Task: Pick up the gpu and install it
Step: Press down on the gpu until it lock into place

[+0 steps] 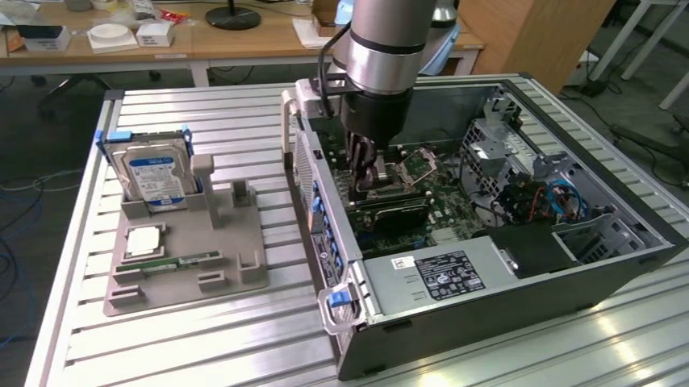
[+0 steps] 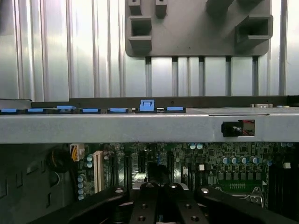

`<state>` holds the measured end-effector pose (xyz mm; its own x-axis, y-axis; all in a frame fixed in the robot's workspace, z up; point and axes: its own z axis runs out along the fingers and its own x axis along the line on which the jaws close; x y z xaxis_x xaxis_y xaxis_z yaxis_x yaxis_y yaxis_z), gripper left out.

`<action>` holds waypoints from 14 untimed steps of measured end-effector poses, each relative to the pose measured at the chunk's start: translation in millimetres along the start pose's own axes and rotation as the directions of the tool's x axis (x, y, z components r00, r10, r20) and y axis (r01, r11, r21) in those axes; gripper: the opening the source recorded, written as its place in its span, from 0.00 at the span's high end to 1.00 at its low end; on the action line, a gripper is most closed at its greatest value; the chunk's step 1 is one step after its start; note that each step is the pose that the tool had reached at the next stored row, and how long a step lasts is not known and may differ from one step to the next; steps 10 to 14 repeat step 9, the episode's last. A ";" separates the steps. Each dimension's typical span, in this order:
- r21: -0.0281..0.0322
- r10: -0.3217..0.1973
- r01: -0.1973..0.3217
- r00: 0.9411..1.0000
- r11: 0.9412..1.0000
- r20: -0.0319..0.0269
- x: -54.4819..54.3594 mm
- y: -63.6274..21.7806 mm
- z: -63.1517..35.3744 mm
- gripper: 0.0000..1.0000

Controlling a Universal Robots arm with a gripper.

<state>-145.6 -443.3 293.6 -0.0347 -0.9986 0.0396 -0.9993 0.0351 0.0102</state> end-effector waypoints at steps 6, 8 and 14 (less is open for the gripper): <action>0.003 0.000 0.000 1.000 1.000 0.000 0.0 0.1 0.2 0.90; 0.004 0.000 0.000 1.000 1.000 0.000 0.0 0.1 0.3 0.90; 0.004 0.000 0.000 1.000 1.000 0.000 0.0 0.1 0.3 0.90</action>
